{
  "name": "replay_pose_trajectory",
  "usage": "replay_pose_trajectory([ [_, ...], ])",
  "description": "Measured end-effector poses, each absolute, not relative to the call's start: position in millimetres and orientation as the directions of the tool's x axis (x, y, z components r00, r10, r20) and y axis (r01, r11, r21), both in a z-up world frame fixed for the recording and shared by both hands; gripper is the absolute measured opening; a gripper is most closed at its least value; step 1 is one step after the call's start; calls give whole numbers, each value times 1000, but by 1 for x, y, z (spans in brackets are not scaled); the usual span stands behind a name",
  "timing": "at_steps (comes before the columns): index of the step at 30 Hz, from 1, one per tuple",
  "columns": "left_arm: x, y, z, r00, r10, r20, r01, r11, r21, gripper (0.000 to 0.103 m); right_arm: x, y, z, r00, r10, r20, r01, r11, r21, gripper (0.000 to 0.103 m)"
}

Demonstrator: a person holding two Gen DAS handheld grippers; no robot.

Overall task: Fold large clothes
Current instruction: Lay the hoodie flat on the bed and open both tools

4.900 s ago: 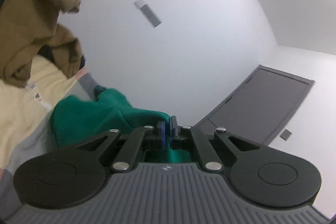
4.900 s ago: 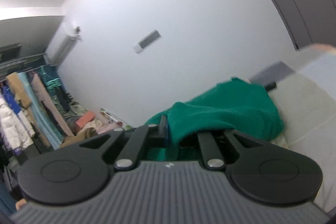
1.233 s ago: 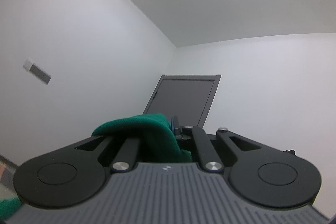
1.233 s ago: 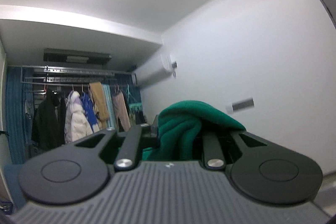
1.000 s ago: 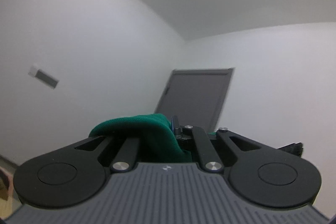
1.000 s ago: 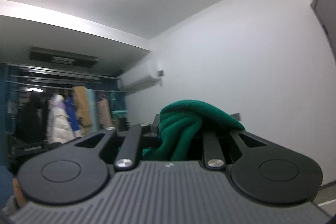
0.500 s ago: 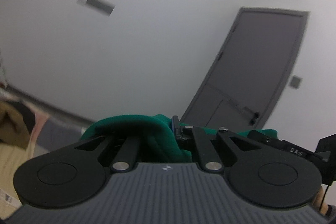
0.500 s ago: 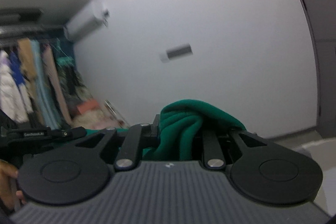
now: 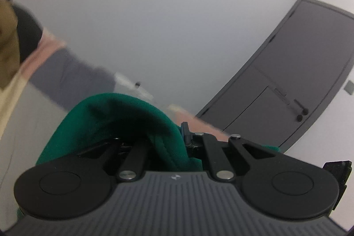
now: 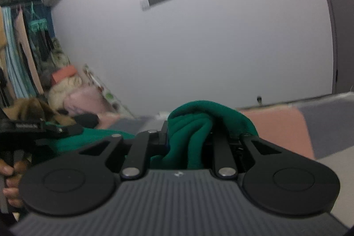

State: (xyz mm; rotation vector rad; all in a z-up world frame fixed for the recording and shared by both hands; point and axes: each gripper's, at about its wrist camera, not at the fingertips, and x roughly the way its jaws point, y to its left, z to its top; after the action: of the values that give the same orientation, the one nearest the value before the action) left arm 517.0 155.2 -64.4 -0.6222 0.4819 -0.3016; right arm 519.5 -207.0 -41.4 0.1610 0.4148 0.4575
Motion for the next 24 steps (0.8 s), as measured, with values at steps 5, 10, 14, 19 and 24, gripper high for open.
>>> replay_pose_trajectory([
  [5,536,160,-95,819,-382,-429,78,814,-576,11,535,-200,-74,782,440,-442,-353,896,269,22],
  [10,541,152,-87,800,-367,-475,63,839,-541,25,532,-190,-79,784,407,-469,-327,913,245,24],
  [14,531,150,-69,806,-330,-491,43,860,-508,60,518,-190,-62,781,384,-492,-301,923,241,43],
  [19,476,149,-33,824,-281,-493,23,884,-466,63,470,-204,-33,781,392,-486,-297,918,264,51],
  [24,399,138,-5,842,-245,-480,11,899,-439,63,401,-213,-2,804,386,-452,-308,921,238,51],
])
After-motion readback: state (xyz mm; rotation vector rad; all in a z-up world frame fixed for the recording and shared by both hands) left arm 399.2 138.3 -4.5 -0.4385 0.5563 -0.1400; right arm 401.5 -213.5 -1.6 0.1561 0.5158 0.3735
